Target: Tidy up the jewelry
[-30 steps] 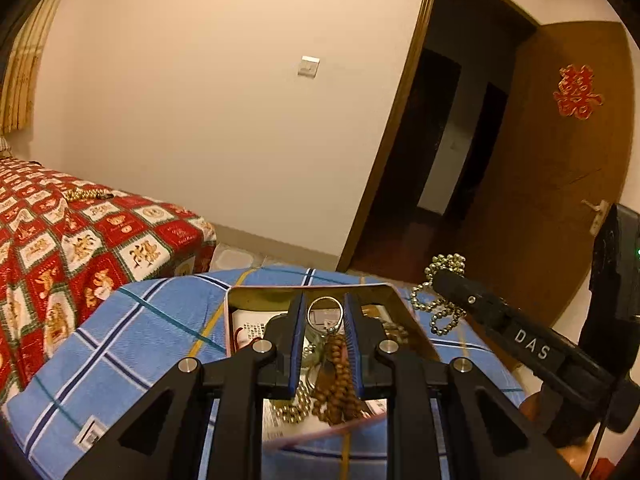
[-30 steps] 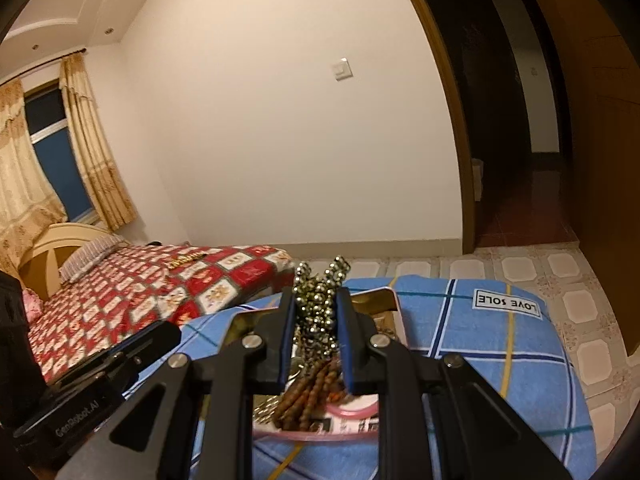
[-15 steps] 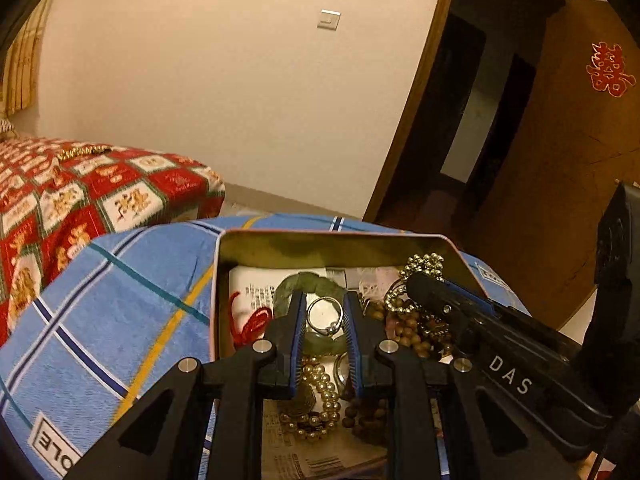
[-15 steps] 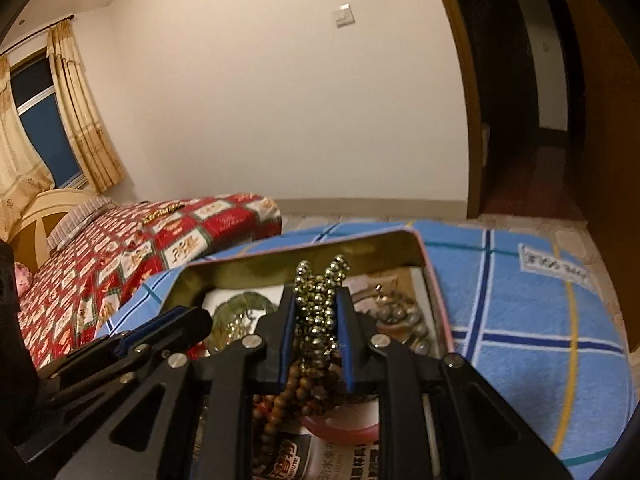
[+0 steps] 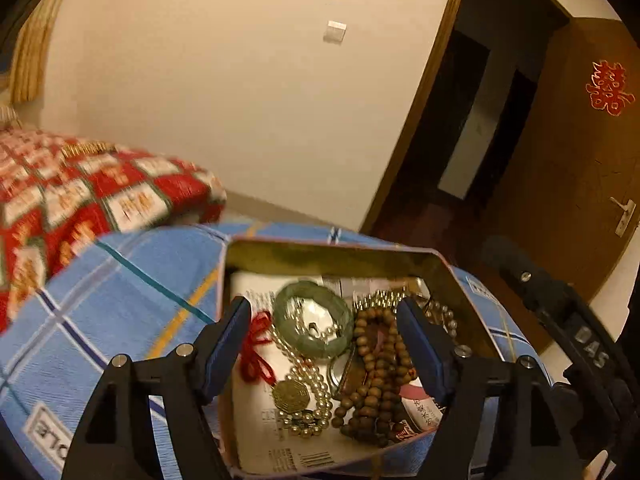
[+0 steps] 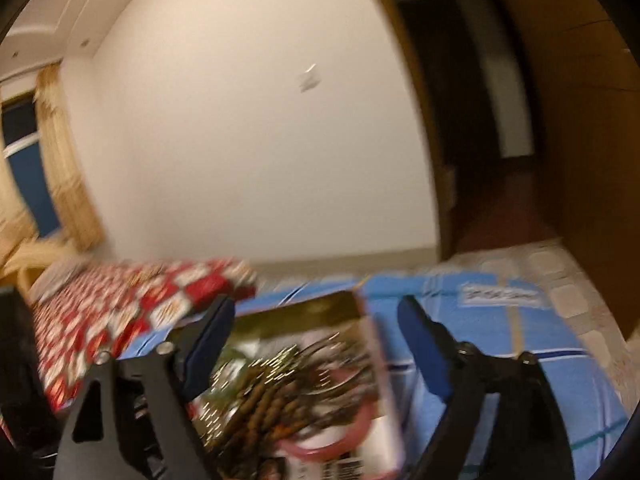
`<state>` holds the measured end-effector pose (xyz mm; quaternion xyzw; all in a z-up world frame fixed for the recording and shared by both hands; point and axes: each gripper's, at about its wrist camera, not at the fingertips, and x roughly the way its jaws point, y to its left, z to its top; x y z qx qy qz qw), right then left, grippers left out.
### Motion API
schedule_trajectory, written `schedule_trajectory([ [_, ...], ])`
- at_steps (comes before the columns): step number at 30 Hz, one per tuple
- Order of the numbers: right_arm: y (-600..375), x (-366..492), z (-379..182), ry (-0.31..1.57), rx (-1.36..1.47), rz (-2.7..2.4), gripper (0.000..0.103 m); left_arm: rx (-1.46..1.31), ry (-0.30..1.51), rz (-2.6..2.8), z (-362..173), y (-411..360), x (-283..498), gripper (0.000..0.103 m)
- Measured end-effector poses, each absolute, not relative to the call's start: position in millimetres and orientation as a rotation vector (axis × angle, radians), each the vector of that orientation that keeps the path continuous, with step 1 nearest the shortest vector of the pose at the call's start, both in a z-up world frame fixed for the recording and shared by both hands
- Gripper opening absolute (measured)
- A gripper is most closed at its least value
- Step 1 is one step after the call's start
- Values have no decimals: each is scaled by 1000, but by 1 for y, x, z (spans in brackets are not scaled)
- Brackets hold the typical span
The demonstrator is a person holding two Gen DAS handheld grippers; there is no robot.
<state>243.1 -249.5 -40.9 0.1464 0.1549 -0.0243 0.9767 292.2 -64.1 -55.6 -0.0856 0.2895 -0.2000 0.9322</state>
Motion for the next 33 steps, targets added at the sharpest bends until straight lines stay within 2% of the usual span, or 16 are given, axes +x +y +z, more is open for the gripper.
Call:
schedule_trajectory([
  [10,-245,228,-43,332,254,-106,88,-140,584,-265,-53,-39,245,75],
  [19,-223,192,-45,327,185,-126,92,-88,588,-213,-58,-33,219,75],
  [33,-220,157,-49,394,163,-179,92,-50,666,-181,-70,-35,188,75],
])
